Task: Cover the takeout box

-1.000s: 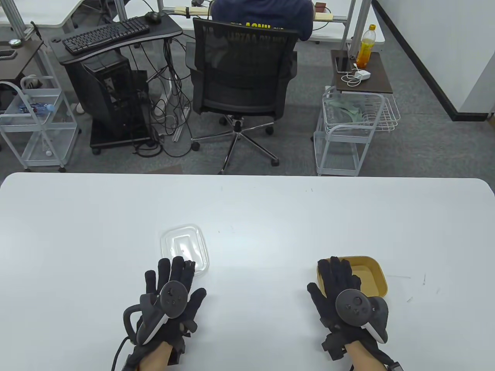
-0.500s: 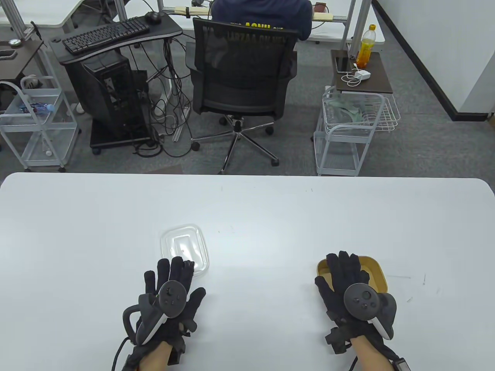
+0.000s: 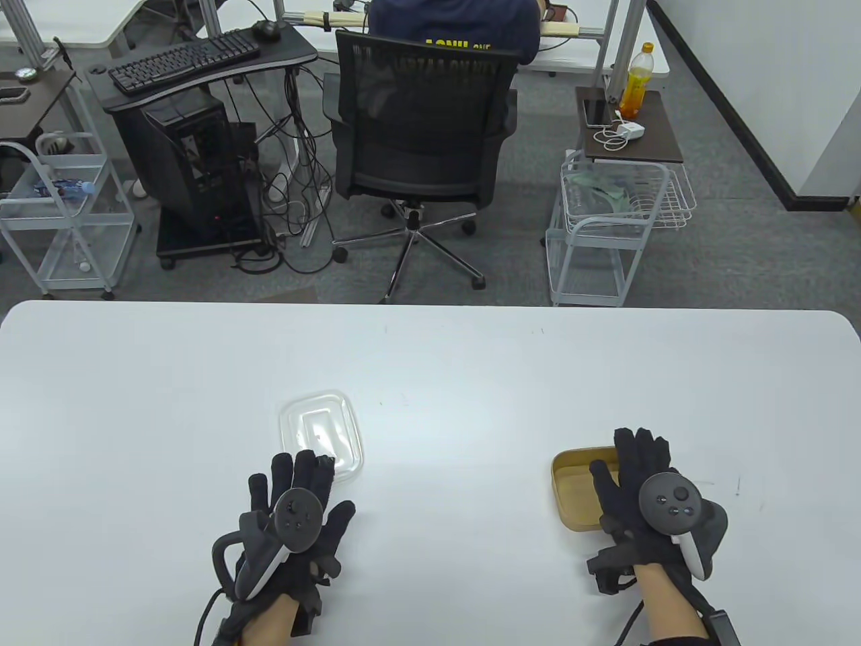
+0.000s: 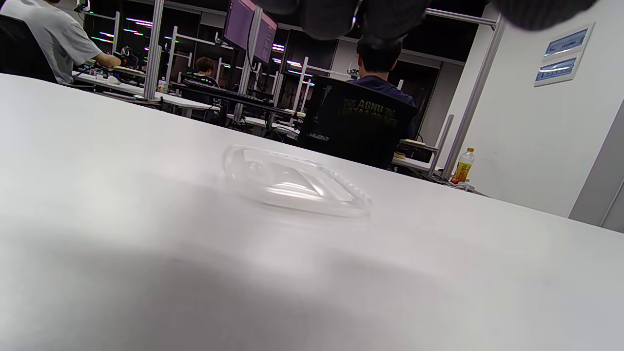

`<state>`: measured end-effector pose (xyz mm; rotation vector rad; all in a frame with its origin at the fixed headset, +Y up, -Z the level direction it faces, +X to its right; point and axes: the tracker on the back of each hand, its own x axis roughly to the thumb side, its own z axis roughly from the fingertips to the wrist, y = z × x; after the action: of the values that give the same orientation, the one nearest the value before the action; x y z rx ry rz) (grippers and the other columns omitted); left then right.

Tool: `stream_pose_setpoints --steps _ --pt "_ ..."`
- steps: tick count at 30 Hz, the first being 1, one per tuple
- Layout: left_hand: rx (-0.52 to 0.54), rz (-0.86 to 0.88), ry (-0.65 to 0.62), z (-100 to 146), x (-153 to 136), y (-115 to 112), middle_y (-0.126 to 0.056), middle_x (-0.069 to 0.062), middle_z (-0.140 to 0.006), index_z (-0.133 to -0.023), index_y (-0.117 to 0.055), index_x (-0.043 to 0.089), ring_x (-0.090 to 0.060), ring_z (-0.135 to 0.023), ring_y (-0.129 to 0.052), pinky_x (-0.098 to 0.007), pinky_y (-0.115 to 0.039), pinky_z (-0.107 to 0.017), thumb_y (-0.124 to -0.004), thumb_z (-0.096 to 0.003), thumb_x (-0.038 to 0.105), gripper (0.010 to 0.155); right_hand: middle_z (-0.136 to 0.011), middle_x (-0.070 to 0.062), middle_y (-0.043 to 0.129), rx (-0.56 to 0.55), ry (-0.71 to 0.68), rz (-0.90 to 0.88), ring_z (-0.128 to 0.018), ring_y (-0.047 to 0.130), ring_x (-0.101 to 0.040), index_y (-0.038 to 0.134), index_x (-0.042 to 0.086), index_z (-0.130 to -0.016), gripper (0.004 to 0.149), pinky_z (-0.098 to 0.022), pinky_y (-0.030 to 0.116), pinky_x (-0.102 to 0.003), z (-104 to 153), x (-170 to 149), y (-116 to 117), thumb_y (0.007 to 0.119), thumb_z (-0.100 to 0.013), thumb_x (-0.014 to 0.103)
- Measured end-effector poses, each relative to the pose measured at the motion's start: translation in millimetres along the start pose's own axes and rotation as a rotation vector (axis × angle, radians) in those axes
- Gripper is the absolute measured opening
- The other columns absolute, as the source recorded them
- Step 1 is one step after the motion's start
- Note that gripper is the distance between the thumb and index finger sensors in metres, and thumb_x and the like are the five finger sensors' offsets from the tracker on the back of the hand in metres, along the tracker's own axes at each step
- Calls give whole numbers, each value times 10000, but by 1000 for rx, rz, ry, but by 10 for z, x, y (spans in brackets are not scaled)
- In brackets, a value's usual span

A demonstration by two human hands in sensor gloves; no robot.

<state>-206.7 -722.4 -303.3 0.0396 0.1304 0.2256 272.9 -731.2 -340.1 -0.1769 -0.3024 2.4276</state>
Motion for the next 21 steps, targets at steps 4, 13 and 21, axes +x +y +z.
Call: stream_pose_setpoints --steps 4,13,21 --pt "-6 0 2 0 0 -3 -469 196 -1229 -1029 -524 514 -114 -1197 -350 -361 -205 -843 -626 -342 756 736 -1186 -313 383 -16 83 -23 -1072 306 -538 527 52 -1141 650 -683 315 -770 -23 -90 -78 743 -619 374" --pt "-18 1 -4 -2 19 -19 -469 194 -1229 -1030 -524 511 -114 -1197 -350 -364 -205 -843 -625 -343 756 736 -1166 -324 447 -32 228 24 -1056 379 -544 562 23 -1124 645 -691 377 -746 -72 -293 -131 778 -611 348" --pt "-24 5 -6 3 27 -32 -477 189 -1229 -1031 -528 505 -118 -1196 -356 -368 -209 -843 -625 -344 755 737 -1096 -353 594 -6 380 179 -969 573 -554 630 -1 -1089 609 -673 557 -671 -117 -454 -116 803 -602 320"
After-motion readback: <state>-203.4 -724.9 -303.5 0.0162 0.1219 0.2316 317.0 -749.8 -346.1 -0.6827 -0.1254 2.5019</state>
